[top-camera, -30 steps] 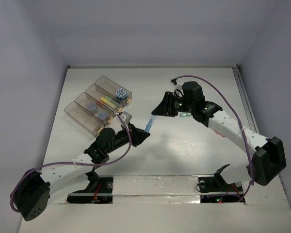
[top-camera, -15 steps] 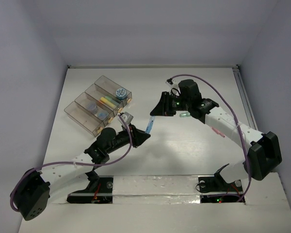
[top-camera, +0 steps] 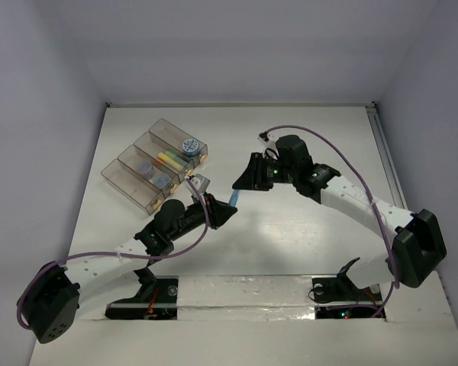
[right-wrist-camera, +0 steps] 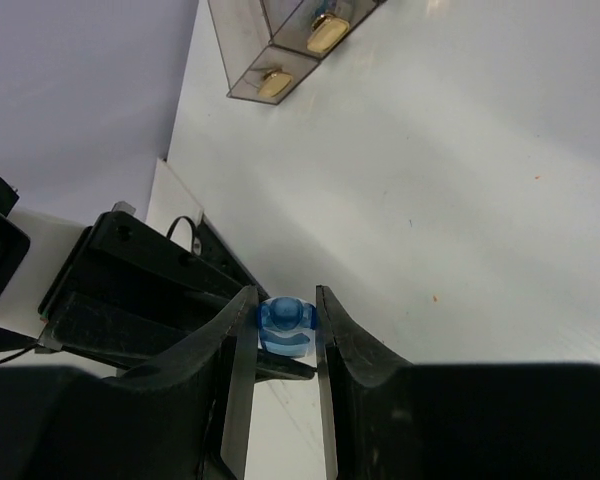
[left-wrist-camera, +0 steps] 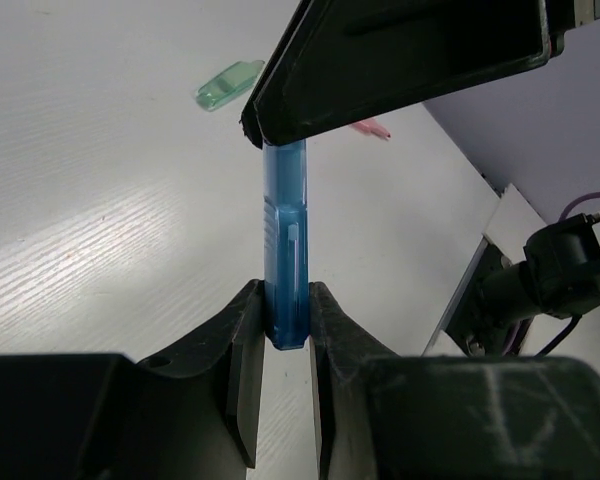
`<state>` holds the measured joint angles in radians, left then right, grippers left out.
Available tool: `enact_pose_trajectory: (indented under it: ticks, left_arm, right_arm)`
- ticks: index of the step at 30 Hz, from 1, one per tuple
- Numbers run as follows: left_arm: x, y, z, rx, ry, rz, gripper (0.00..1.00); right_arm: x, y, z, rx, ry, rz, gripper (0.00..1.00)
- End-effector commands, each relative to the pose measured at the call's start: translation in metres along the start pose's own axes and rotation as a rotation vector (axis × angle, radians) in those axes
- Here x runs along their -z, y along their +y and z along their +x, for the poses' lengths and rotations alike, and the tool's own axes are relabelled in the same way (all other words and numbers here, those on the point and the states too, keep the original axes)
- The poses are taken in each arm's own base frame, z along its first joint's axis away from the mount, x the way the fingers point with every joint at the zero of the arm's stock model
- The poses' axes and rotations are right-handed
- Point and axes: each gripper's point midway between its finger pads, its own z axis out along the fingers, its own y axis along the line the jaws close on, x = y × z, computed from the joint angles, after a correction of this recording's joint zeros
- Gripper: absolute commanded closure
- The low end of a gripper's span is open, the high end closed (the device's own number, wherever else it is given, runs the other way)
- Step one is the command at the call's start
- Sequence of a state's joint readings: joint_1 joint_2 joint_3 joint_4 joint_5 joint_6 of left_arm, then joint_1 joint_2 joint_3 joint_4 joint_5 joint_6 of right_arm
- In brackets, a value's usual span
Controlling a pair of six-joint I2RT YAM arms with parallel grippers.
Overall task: Sort the stationery into containers
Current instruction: Close the pen cap on the pen.
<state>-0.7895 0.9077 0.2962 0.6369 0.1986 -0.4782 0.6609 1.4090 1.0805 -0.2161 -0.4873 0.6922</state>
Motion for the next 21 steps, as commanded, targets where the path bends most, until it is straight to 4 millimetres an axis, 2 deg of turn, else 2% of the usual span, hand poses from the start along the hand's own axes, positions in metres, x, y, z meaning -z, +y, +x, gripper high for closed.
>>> enact_pose_trajectory:
  ticks: [1,6,12,15,16,21]
  left_arm:
    - [-0.002,-0.037,-0.095,-0.014,-0.315,0.084,1.00]
    - [-0.003,-0.039,-0.099,-0.021,-0.325,0.090,1.00]
    - [-0.002,-0.040,-0.104,-0.022,-0.340,0.087,1.00]
    - [-0.001,-0.040,-0.110,-0.022,-0.353,0.071,1.00]
    - [-0.001,-0.040,-0.117,-0.021,-0.371,0.059,1.00]
    - [0.001,-0.041,-0.135,-0.026,-0.413,0.031,1.00]
  right_arm:
    - [0.003,0.007,0.021,0.001,0.031,-0.017,0.88]
    - [-0.003,0.009,0.037,-0.003,0.068,-0.037,0.88]
    - [-0.007,0.008,0.042,0.004,0.072,-0.023,0.89]
    - [-0.010,0.004,0.048,0.014,0.074,0.013,0.89]
    - [-0.013,0.007,0.057,0.025,0.093,0.015,0.89]
    - [-0.021,0.005,0.072,0.040,0.107,0.044,0.93]
